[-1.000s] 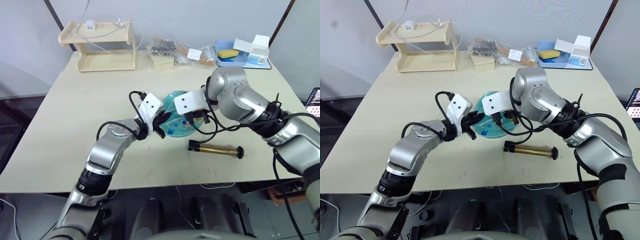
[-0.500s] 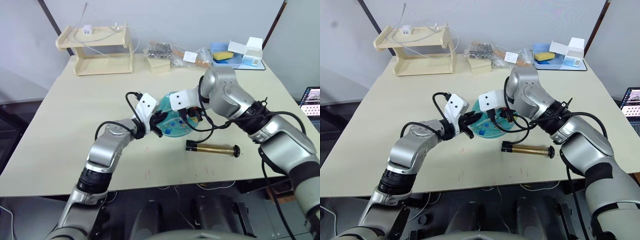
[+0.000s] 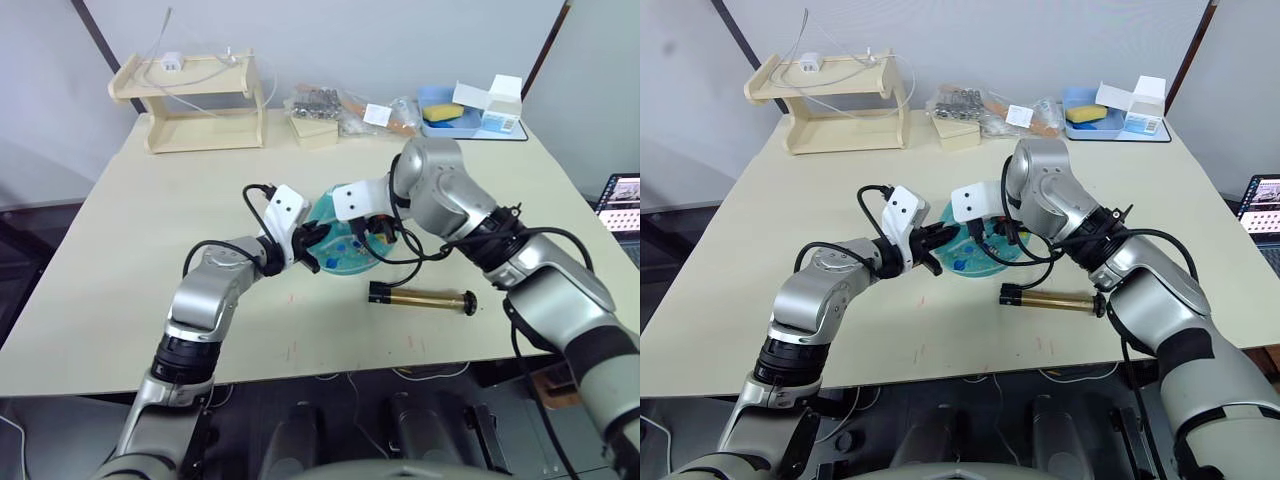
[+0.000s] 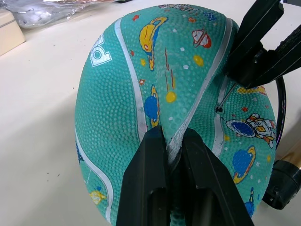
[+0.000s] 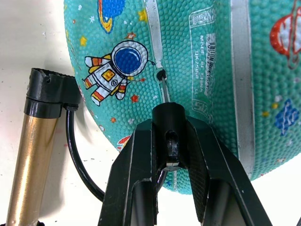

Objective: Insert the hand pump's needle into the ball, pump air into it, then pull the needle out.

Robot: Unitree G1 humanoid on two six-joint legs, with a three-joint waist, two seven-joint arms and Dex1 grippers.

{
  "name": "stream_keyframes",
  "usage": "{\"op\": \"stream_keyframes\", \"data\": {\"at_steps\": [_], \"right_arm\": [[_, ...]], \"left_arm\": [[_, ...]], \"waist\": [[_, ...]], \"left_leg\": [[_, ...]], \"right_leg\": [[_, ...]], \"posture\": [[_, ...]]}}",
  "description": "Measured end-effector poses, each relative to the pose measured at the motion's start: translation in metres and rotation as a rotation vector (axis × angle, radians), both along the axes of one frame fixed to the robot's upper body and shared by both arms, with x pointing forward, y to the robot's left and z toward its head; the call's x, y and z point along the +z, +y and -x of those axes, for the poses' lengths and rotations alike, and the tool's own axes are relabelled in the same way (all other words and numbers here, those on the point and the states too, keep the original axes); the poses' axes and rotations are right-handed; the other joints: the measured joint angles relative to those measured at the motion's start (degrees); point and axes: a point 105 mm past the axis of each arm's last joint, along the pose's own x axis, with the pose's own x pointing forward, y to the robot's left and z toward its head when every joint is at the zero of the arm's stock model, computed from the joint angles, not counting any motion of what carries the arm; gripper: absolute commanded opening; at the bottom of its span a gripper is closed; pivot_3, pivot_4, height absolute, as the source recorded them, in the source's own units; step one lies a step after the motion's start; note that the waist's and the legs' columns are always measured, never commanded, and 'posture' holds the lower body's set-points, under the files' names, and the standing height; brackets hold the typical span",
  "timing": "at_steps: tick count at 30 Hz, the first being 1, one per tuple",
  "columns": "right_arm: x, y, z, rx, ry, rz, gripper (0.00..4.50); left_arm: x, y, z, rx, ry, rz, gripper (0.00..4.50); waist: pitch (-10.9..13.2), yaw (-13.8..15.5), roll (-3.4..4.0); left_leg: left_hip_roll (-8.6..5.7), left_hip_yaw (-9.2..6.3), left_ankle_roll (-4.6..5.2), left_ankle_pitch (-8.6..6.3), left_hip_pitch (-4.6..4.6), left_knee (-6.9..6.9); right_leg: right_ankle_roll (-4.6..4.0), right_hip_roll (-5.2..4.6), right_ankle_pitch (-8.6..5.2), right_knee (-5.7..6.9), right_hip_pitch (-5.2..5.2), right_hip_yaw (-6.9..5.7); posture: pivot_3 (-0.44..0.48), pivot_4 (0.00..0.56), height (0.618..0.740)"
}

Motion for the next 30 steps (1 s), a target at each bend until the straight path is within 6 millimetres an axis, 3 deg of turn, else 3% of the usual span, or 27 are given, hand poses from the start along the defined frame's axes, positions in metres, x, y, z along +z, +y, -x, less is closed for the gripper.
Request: {"op": "stream_keyframes", "data": {"at_steps": [10, 23, 30], "right_arm": [[-0.008, 0.011, 0.000, 0.016, -0.002, 0.001, 0.31], [-0.018, 0.023, -0.004, 0.020, 0.008, -0.009, 0.31], [-0.029, 0.033, -0.008, 0.029, 0.019, -0.020, 0.31]], "left_arm": [[-0.004, 0.006, 0.001, 0.030, 0.036, 0.010, 0.00], [-0.010, 0.014, 0.001, 0.072, 0.062, 0.010, 0.00], [-0.015, 0.023, 0.002, 0.113, 0.086, 0.011, 0.00]], "waist": [[-0.3, -0.8, -0.20], [-1.2, -1.8, -0.60], [-1.6, -2.8, -0.78]], "left_leg": [[0.01, -0.10, -0.01, -0.01, 0.75, -0.24], [0.02, -0.28, -0.02, -0.02, 1.05, -0.37], [-0.06, -0.45, -0.04, -0.04, 2.23, -1.09]], "right_leg": [[0.04, 0.18, -0.17, 0.01, 0.39, 0.32], [-0.14, 0.36, -0.27, 0.01, 0.45, 0.57], [-0.34, 0.43, -0.41, -0.13, 1.18, 0.71]], "posture": [[0.000, 0.150, 0.740], [0.000, 0.150, 0.740], [0.000, 0.150, 0.740]]}}
